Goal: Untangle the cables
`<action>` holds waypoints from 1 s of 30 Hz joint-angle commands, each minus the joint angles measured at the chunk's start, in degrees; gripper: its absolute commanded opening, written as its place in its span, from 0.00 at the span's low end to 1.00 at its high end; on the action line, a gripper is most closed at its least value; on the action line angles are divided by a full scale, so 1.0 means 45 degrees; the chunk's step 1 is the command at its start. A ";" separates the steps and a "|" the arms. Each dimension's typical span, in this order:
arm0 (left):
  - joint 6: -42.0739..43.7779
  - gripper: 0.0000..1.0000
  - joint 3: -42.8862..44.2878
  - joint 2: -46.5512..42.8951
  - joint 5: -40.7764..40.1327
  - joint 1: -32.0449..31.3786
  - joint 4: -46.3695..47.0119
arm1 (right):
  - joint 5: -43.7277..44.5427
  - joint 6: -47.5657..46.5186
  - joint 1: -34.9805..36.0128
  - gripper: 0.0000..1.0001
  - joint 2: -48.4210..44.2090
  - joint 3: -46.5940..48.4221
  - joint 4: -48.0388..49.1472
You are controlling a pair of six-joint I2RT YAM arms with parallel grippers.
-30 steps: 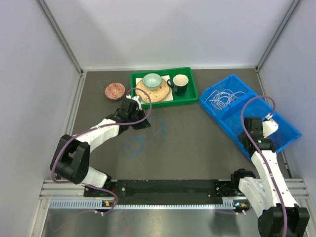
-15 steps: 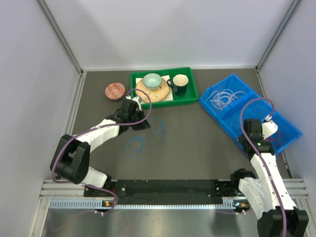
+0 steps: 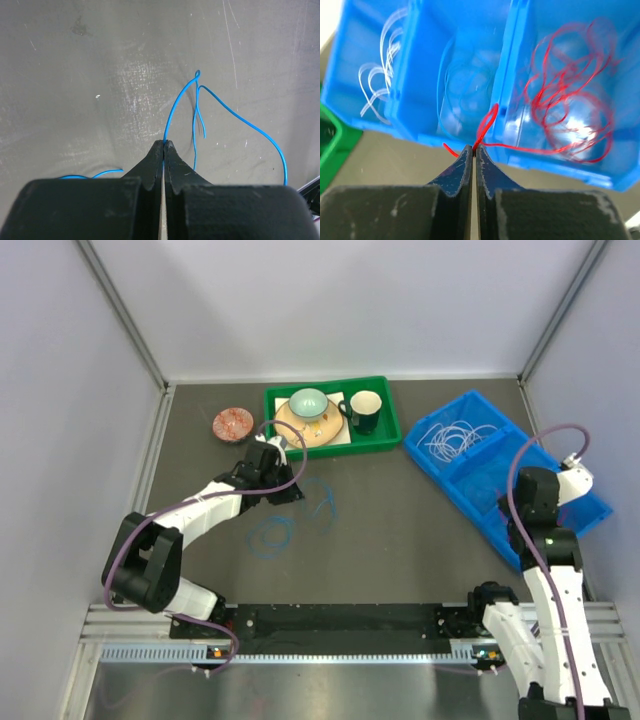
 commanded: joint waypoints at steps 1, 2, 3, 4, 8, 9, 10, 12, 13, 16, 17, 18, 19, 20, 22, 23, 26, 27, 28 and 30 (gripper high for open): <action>0.0066 0.00 0.0058 -0.0530 -0.0076 -0.0037 0.0283 | 0.2163 -0.1149 0.0075 0.00 -0.0146 0.1299 -0.0434; 0.0085 0.00 0.0058 -0.0530 -0.0057 -0.0017 0.0283 | 0.2437 -0.1422 0.0055 0.00 -0.0068 0.1396 -0.0434; 0.0105 0.00 0.0077 -0.0530 -0.0076 -0.0037 0.0283 | 0.2981 -0.1502 0.0036 0.00 0.0011 0.1397 -0.0434; 0.0105 0.00 0.0077 -0.0510 -0.0057 -0.0037 0.0283 | 0.3218 -0.1541 -0.0003 0.00 0.0089 0.1359 -0.0415; 0.0125 0.00 0.0038 -0.0608 -0.0057 -0.0017 0.0225 | 0.2467 -0.1736 -0.1249 0.00 0.0440 0.0775 0.0305; 0.0125 0.00 0.0038 -0.0647 -0.0057 -0.0037 0.0205 | 0.2169 -0.1718 -0.1969 0.00 0.0499 0.0656 0.0482; 0.0163 0.00 0.0019 -0.0647 -0.0057 -0.0017 0.0186 | 0.2050 -0.1718 -0.2266 0.00 0.0596 0.0481 0.0774; 0.0203 0.00 0.0057 -0.0686 -0.0076 -0.0017 0.0108 | 0.1875 -0.1387 -0.3006 0.00 0.1142 0.0109 0.0815; 0.0222 0.00 0.0096 -0.0705 -0.0134 -0.0017 0.0049 | 0.1680 -0.1328 -0.3166 0.00 0.1337 0.0012 0.0932; 0.0183 0.00 0.0116 -0.0725 -0.0271 -0.0037 -0.0068 | 0.0957 -0.1638 -0.3441 0.45 0.2761 0.0009 0.1265; 0.0183 0.00 0.0193 -0.0706 -0.0271 -0.0037 -0.0126 | 0.0433 -0.1678 -0.3441 0.61 0.3036 0.0359 0.1149; 0.0183 0.00 0.0252 -0.0706 -0.0310 -0.0037 -0.0320 | 0.0215 -0.1717 -0.3441 0.83 0.3251 0.0478 0.1128; 0.0222 0.00 0.0311 -0.0725 -0.0407 -0.0037 -0.0400 | 0.0039 -0.1756 -0.3441 0.87 0.3157 0.0576 0.1147; 0.0261 0.00 0.0350 -0.0744 -0.0485 -0.0037 -0.0439 | -0.0156 -0.1757 -0.3422 0.92 0.2963 0.0732 0.1167; 0.0261 0.00 0.0331 -0.0881 -0.0603 -0.0037 -0.0478 | -0.0411 -0.1834 -0.3421 0.95 0.2301 0.1043 0.1265; 0.0242 0.00 0.0292 -0.0920 -0.0739 -0.0017 -0.0459 | -0.0683 -0.1951 -0.3421 0.95 0.2161 0.1200 0.1265; 0.0086 0.00 0.0156 -0.1057 -0.1361 -0.0037 -0.0556 | -0.1249 -0.2088 -0.3189 0.95 0.1634 0.1806 0.1168; 0.0047 0.00 0.0117 -0.1154 -0.1558 -0.0017 -0.0576 | -0.1329 -0.2147 -0.3013 0.94 0.1536 0.1943 0.1129; -0.0011 0.00 0.0097 -0.1193 -0.1773 -0.0017 -0.0731 | -0.1466 -0.2205 -0.2799 0.94 0.1457 0.2176 0.1128; -0.0168 0.00 0.0038 -0.1368 -0.2513 0.0002 -0.0946 | -0.1526 -0.2284 -0.1687 0.93 0.1379 0.2392 0.1128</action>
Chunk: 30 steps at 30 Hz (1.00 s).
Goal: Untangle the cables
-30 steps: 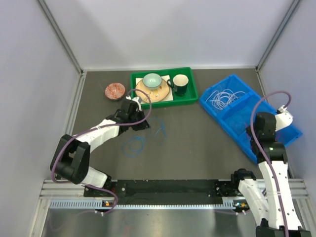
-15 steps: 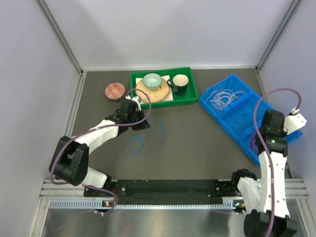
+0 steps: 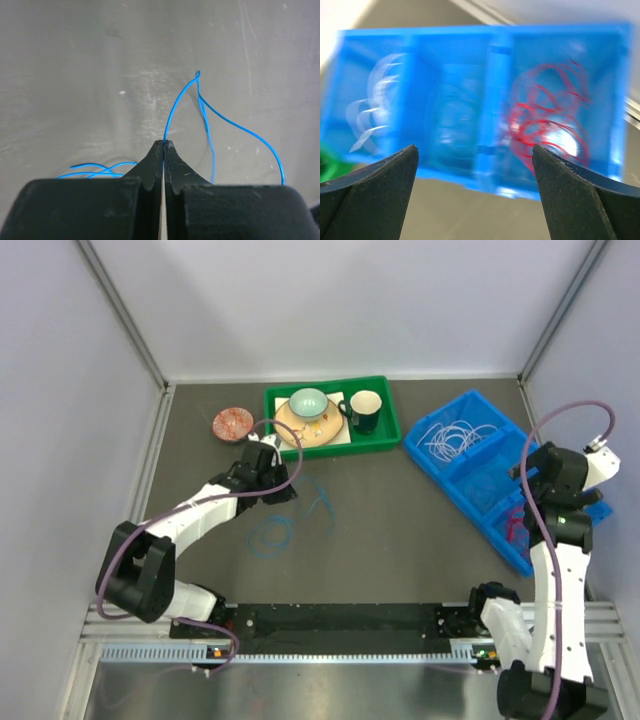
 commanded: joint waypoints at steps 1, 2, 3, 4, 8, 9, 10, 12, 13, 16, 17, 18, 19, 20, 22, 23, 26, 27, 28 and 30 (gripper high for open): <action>-0.0217 0.01 0.0019 -0.0753 -0.1458 -0.0017 -0.0281 | -0.0516 -0.0380 0.1850 0.93 -0.0312 0.1183 0.0356; -0.0236 0.07 -0.0020 -0.0830 -0.1459 0.0002 -0.0417 | -0.0128 -0.0361 0.2339 0.94 -0.0099 0.1282 0.0298; -0.0237 0.14 -0.0021 -0.0967 -0.1826 -0.0017 -0.0515 | 0.0012 -0.0283 0.3098 0.94 -0.0019 0.1360 0.0220; -0.0217 0.22 -0.0001 -0.1026 -0.1753 -0.0017 -0.0632 | 0.0052 -0.0186 0.3686 0.94 0.0078 0.1438 0.0238; -0.0547 0.69 -0.0253 -0.1630 -0.2121 -0.0017 -0.2271 | 0.0558 0.0224 0.5543 0.95 0.0683 0.1498 0.0354; -0.0820 0.73 -0.0448 -0.2231 -0.2413 0.0002 -0.2951 | 0.0521 0.0245 0.6127 0.95 0.0936 0.1498 0.0472; -0.1557 0.75 -0.1011 -0.2663 -0.3286 -0.0017 -0.3132 | 0.0211 0.0052 0.6539 0.95 0.1112 0.1478 0.0647; -0.2362 0.88 -0.1755 -0.4185 -0.4266 0.0002 -0.3388 | 0.0266 0.0011 0.8094 0.94 0.2045 0.1652 0.0999; -0.2945 0.88 -0.2320 -0.4674 -0.5219 0.0041 -0.3388 | 0.0170 -0.0125 0.8686 0.94 0.2477 0.1731 0.1174; -0.3497 0.94 -0.1977 -0.5829 -0.6435 0.0158 -0.4459 | -0.0509 -0.0514 1.0908 0.94 0.4235 0.1888 0.2266; -0.3498 0.94 -0.1703 -0.5928 -0.6633 0.0178 -0.4732 | -0.0708 -0.0575 1.1421 0.94 0.4684 0.1966 0.2540; -0.3460 0.95 -0.1410 -0.5890 -0.6789 0.0197 -0.5296 | -0.0980 -0.0653 1.1832 0.94 0.5249 0.2179 0.3104; -0.3343 0.95 -0.0731 -0.5793 -0.7062 0.0275 -0.5534 | -0.1911 -0.1118 1.2610 0.95 0.6163 0.2278 0.3457; -0.3284 0.95 -0.0395 -0.5502 -0.7142 0.0353 -0.5807 | -0.2172 -0.1258 1.3004 0.95 0.6714 0.2414 0.4002; -0.3128 0.94 0.0251 -0.5169 -0.7104 0.0684 -0.5869 | -0.2621 -0.1840 1.4133 0.97 0.8136 0.2902 0.4435; -0.2992 0.94 0.0330 -0.5090 -0.6813 0.0879 -0.5655 | -0.2682 -0.1961 1.4431 0.97 0.8532 0.3097 0.4554; -0.2679 0.94 0.0934 -0.4427 -0.5742 0.1991 -0.5282 | -0.3189 -0.2294 1.5369 0.97 0.9784 0.3567 0.5412; -0.2755 0.95 0.1517 -0.4116 -0.5485 0.2652 -0.5359 | -0.3364 -0.2294 1.5507 0.97 1.0095 0.3703 0.5840; -0.2833 0.95 0.1890 -0.3474 -0.5154 0.2948 -0.5554 | -0.3637 -0.2391 1.5643 0.97 1.0485 0.3782 0.5998; -0.2911 0.95 0.3213 -0.2768 -0.4837 0.3399 -0.6118 | -0.3716 -0.2353 1.6015 0.97 1.0878 0.3996 0.6369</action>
